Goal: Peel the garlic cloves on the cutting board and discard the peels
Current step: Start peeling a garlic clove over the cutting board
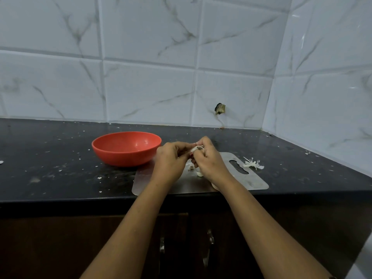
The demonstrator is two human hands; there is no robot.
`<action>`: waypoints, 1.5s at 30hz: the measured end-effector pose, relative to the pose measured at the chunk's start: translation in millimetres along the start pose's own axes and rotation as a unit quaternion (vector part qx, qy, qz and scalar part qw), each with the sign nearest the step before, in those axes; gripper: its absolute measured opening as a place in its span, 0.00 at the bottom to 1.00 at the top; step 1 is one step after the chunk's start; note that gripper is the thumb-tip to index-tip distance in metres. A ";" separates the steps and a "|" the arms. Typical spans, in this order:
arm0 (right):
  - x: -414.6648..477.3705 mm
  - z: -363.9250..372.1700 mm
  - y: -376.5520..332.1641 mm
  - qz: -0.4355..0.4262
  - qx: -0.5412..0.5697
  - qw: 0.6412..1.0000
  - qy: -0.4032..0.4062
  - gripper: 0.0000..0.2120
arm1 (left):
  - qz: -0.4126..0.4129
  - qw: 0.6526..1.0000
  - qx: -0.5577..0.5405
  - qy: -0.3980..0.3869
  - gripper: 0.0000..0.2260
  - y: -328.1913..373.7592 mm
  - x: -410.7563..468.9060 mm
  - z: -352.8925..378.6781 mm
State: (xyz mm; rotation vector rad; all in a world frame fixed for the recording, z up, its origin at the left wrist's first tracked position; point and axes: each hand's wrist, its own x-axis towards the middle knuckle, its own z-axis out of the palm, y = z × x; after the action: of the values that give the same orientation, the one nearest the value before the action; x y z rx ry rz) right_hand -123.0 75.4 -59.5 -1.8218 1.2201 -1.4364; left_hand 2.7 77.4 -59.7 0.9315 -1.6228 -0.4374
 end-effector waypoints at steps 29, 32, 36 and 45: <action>1.5 0.9 -0.5 0.004 0.036 0.999 -0.040 0.03 | -0.139 0.979 -0.143 0.045 0.04 0.0 0.5 1.0; 1.9 1.1 -1.1 0.008 0.034 0.999 -0.041 0.04 | -0.138 0.978 -0.149 0.044 0.04 0.8 -0.1 0.8; 2.0 2.4 -1.0 0.015 0.014 0.999 -0.026 0.05 | -0.140 0.982 -0.115 0.053 0.03 -1.7 1.0 3.0; -0.5 1.9 -5.4 -0.041 -0.102 0.993 0.031 0.09 | -0.082 0.990 0.036 0.105 0.04 7.0 -0.1 13.5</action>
State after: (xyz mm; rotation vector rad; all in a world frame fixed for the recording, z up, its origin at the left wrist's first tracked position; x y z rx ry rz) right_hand -119.5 78.1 -55.8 -1.9969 1.3823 -1.4693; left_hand -12.4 79.1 -58.4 1.1319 -1.3843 -0.3808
